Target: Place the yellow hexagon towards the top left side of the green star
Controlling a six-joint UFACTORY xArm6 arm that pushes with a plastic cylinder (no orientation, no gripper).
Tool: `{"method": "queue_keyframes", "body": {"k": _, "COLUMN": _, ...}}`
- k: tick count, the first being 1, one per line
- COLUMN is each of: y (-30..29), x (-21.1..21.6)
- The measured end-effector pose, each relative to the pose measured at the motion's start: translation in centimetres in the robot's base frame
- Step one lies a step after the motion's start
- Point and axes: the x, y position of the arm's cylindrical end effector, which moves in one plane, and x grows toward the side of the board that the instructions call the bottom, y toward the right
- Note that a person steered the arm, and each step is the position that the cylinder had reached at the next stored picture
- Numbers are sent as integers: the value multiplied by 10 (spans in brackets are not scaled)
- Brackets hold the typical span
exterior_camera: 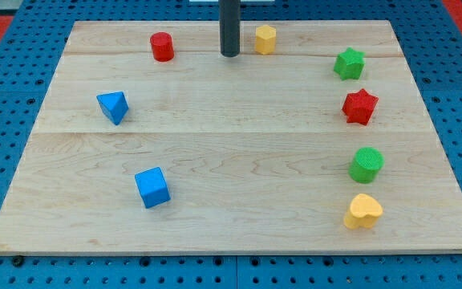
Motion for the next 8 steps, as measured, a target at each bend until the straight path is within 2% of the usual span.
{"method": "queue_keyframes", "body": {"k": 1, "y": 29, "x": -24}}
{"method": "queue_keyframes", "body": {"k": 4, "y": 107, "x": -25}}
{"method": "queue_keyframes", "body": {"k": 5, "y": 110, "x": -20}}
{"method": "queue_keyframes", "body": {"k": 6, "y": 110, "x": 19}}
{"method": "queue_keyframes", "body": {"k": 8, "y": 111, "x": 138}}
